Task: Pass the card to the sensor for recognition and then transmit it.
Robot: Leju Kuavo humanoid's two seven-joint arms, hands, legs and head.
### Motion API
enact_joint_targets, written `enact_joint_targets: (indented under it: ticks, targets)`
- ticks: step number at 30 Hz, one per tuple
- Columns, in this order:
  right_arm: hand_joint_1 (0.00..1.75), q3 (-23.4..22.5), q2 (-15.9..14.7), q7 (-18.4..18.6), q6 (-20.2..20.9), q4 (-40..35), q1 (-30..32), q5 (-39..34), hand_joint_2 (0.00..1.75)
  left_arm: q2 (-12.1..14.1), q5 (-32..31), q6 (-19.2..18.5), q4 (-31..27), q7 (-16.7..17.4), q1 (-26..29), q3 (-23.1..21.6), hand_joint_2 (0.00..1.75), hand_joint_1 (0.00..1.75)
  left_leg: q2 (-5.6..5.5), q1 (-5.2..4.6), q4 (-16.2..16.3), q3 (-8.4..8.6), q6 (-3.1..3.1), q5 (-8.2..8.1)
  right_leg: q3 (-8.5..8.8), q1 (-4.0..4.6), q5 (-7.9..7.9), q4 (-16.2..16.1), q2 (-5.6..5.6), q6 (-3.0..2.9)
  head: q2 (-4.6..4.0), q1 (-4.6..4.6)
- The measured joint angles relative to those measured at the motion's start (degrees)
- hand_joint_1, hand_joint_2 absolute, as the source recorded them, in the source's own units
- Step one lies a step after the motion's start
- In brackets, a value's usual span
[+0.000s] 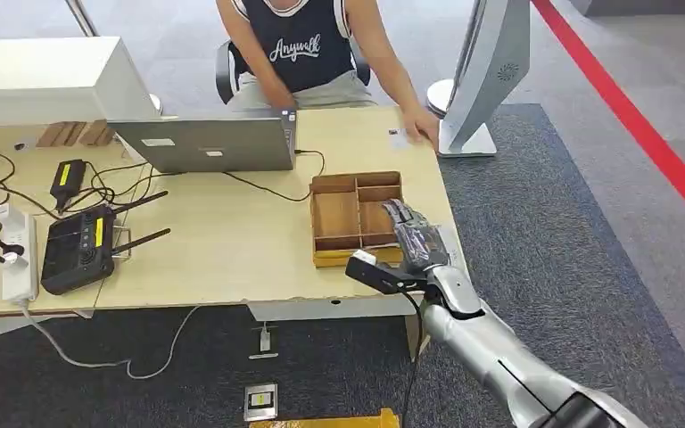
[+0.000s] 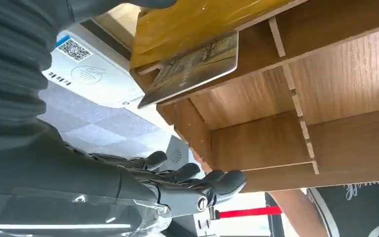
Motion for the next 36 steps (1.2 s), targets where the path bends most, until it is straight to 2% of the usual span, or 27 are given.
enact_joint_targets:
  ticks: [4,5,6,7,8,36]
  targets:
    - [0.0,0.0,0.09,0.0,0.0,0.0,0.01,0.0,1.75,0.0,0.0,0.0,0.0,-0.02,0.0,0.0,1.75,0.0,0.0,0.0,0.0,0.0,0.0,0.0,0.0,0.0,0.0,0.0,0.0,0.0,0.0,0.0]
    - [0.05,0.0,0.09,0.0,0.0,0.0,0.01,0.0,1.75,0.0,0.0,0.0,0.0,-0.04,0.0,0.0,1.75,0.0,0.0,0.0,0.0,0.0,0.0,0.0,0.0,0.0,0.0,0.0,0.0,0.0,0.0,0.0]
    - [1.15,0.0,0.11,0.0,0.0,0.0,0.01,0.0,1.75,0.0,0.0,0.0,0.0,-0.02,0.0,0.0,1.75,0.0,0.0,0.0,0.0,0.0,0.0,0.0,0.0,0.0,0.0,0.0,0.0,0.0,0.0,0.0]
    - [1.61,0.0,0.13,0.0,0.0,0.0,0.01,0.0,1.75,0.0,0.0,0.0,0.0,-0.02,0.0,0.0,1.75,0.0,0.0,0.0,0.0,0.0,0.0,0.0,0.0,0.0,0.0,0.0,0.0,0.0,0.0,0.0]
    - [1.75,0.0,0.15,0.0,0.0,0.02,0.01,0.0,1.75,0.0,0.0,0.0,0.0,-0.02,0.0,0.0,1.75,0.0,0.0,0.0,0.0,0.0,0.0,0.0,0.0,0.0,0.0,0.0,0.0,0.0,0.0,0.0]
    - [1.75,0.0,0.24,0.2,1.57,0.24,0.27,-0.98,1.75,0.0,0.02,-0.17,0.0,0.11,0.0,0.0,1.75,0.0,0.0,0.0,0.0,0.01,0.0,0.0,0.0,0.0,0.0,0.0,0.0,0.0,0.0,0.0]
